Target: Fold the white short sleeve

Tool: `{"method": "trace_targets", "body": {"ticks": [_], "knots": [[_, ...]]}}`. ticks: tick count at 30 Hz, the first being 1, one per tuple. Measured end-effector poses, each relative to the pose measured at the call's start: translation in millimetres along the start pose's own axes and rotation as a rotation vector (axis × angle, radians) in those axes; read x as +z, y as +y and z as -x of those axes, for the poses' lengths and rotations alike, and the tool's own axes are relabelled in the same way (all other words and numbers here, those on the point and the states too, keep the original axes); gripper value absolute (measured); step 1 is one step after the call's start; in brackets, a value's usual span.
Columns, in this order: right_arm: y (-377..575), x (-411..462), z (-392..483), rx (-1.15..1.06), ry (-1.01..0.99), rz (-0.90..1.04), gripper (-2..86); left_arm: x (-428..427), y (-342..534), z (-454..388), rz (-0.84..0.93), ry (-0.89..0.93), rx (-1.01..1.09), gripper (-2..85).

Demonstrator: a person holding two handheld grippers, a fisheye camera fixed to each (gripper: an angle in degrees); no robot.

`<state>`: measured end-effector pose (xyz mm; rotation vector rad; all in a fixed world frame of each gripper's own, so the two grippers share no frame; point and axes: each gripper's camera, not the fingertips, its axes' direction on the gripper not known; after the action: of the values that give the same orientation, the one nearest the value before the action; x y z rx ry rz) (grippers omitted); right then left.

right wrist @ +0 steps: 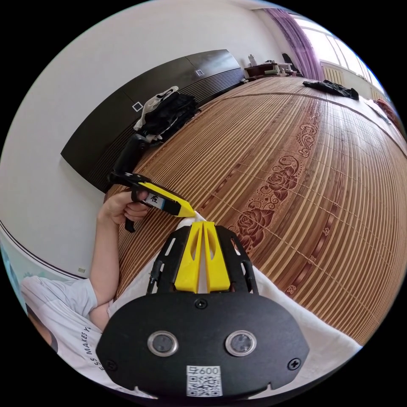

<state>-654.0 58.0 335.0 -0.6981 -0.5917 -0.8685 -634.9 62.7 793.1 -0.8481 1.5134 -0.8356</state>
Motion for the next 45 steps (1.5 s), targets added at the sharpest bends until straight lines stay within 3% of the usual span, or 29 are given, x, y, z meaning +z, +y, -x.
{"method": "trace_targets", "body": {"ticks": [9, 14, 18, 21, 39, 45], "knots": [[3, 0, -23, 0.011, 0.006, 0.000, -0.8, 4, 3, -13, 0.009, -0.104, 0.013, 0.1], [5, 3, -37, 0.022, -0.017, -0.004, -0.8, -14, 12, -42, -0.067, -0.272, 0.010, 0.2], [6, 6, -48, 0.026, -0.026, -0.005, -0.8, 1, 6, -57, -0.119, -0.140, 0.102, 0.1], [7, 9, -52, 0.020, -0.016, -0.005, -0.8, 45, -8, -29, -0.005, 0.003, 0.085, 0.1], [15, 28, -95, 0.011, 0.003, 0.010, -0.9, 103, -1, 46, 0.049, 0.135, 0.010, 0.1], [16, 36, -116, 0.029, -0.007, 0.040, -0.9, 127, 6, 47, 0.039, 0.075, -0.004, 0.0]]}}
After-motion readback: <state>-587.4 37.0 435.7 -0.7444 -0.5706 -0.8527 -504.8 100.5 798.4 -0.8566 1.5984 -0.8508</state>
